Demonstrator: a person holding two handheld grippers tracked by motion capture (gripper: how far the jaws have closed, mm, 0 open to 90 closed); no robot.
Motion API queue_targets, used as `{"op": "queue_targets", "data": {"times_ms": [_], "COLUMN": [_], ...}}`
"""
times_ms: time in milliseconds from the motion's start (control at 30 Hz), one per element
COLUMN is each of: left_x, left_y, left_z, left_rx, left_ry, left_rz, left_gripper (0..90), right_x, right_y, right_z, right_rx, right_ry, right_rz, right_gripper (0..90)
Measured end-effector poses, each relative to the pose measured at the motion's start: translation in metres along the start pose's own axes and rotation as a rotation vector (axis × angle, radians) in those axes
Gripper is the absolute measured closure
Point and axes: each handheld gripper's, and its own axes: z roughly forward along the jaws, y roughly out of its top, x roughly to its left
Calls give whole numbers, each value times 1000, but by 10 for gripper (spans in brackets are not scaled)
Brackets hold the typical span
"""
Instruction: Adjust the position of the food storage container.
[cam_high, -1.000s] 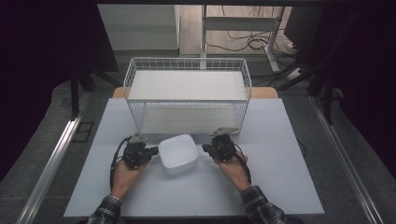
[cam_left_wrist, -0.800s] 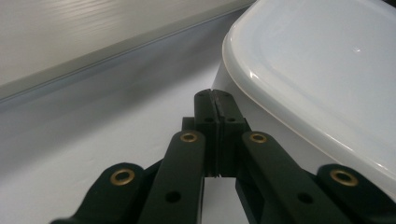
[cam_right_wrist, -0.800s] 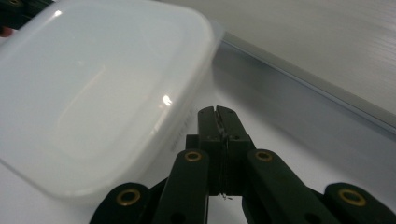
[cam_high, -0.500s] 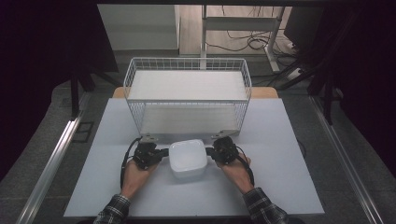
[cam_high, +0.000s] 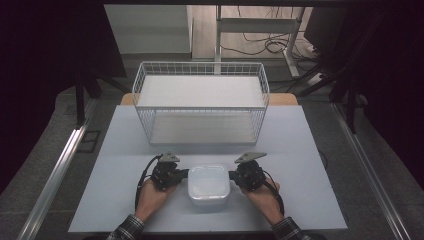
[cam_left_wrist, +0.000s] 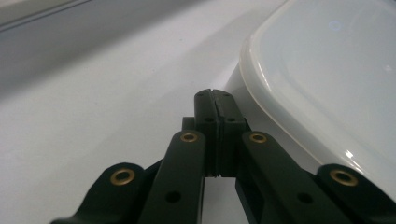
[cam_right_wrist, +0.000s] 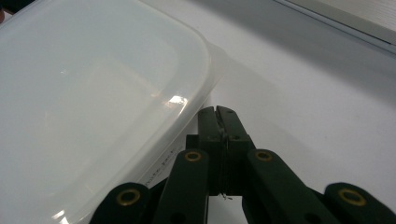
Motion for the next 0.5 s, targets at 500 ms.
{"op": "queue_targets", "data": {"times_ms": [500], "left_x": [-6], "left_y": [-32], "left_z": [-56], "left_rx": [-55], "left_ry": [26], "left_rz": [18], "left_gripper": [666], "right_x": [-8], "right_y": [-21], "right_z": [-40], "right_rx": [-105], "right_ry": [-28], "right_rz": [-34], "right_gripper": [726]}}
